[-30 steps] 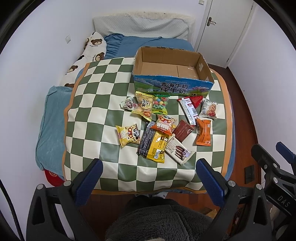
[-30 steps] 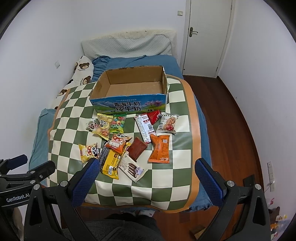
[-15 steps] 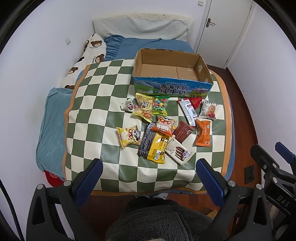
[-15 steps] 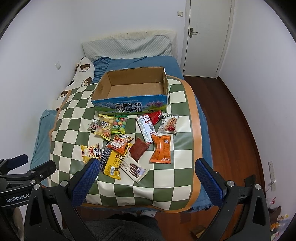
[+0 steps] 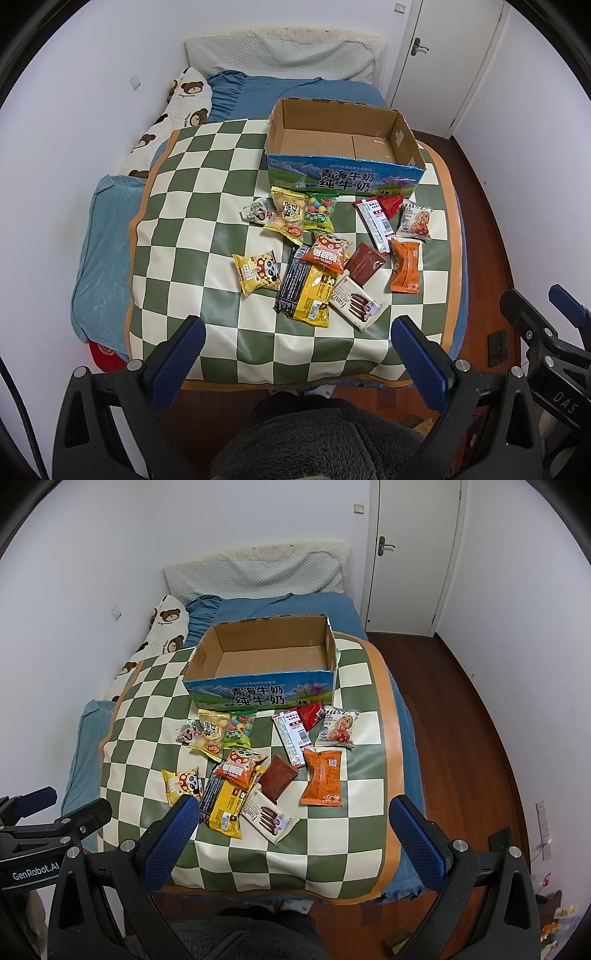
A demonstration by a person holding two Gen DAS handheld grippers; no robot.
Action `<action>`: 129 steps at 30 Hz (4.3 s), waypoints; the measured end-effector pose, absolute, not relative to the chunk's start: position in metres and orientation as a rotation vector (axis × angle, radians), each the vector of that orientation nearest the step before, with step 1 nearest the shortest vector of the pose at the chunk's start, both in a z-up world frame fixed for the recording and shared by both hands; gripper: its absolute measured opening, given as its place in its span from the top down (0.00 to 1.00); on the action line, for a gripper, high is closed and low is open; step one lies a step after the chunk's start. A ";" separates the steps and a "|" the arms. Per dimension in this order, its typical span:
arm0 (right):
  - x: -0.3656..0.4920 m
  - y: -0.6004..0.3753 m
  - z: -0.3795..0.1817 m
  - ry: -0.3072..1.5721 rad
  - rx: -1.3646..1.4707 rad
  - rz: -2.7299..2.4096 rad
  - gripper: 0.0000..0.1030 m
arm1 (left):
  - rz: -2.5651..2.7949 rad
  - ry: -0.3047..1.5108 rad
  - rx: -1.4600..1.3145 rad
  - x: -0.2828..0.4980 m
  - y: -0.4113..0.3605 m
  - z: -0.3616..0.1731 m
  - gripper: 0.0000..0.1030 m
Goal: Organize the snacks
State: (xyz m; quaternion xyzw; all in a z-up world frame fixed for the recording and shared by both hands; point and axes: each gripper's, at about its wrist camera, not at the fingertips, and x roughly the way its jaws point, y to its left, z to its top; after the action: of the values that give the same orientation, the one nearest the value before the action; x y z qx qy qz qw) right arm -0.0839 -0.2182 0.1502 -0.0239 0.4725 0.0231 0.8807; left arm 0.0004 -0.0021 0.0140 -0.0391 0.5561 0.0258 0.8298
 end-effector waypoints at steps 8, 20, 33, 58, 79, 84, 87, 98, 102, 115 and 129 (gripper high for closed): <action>-0.084 -0.218 0.150 0.983 -0.050 0.046 0.00 | 0.055 1.178 -0.081 0.000 -0.002 0.014 0.00; -0.087 -0.216 0.153 0.973 -0.051 0.052 0.00 | 0.053 1.174 -0.083 0.004 -0.004 0.017 0.00; -0.088 -0.216 0.155 0.971 -0.048 0.053 0.00 | 0.052 1.172 -0.086 0.003 -0.003 0.017 0.00; 0.016 -0.235 -0.071 1.300 0.093 0.067 0.15 | -0.086 1.517 0.170 0.156 -0.063 -0.201 0.00; 0.028 -0.121 -0.210 1.340 -0.603 0.301 0.16 | -0.095 1.564 0.093 0.210 -0.056 -0.238 0.18; 0.047 -0.124 -0.231 1.387 -0.483 0.250 0.32 | -0.094 1.568 0.061 0.209 -0.053 -0.233 0.18; 0.063 -0.154 -0.230 1.472 -0.135 0.170 0.32 | -0.089 1.573 0.042 0.208 -0.054 -0.233 0.18; 0.068 -0.186 -0.250 1.542 0.240 0.086 0.27 | -0.114 1.651 -0.077 0.223 -0.035 -0.275 0.14; 0.067 -0.168 -0.258 1.509 0.143 0.057 0.27 | -0.081 1.607 -0.059 0.209 -0.021 -0.260 0.18; 0.037 -0.148 -0.268 1.452 0.087 -0.004 0.42 | -0.118 1.584 -0.088 0.135 -0.045 -0.201 0.19; 0.048 -0.253 -0.154 1.359 0.276 0.100 0.42 | -0.165 1.434 -0.222 0.132 -0.020 -0.092 0.21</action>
State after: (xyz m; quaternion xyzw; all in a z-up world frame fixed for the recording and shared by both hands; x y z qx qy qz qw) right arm 0.0483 -0.2534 -0.1544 0.1270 0.6260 0.0459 0.7681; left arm 0.1323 -0.0197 -0.0923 -0.1013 0.6548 -0.0756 0.7452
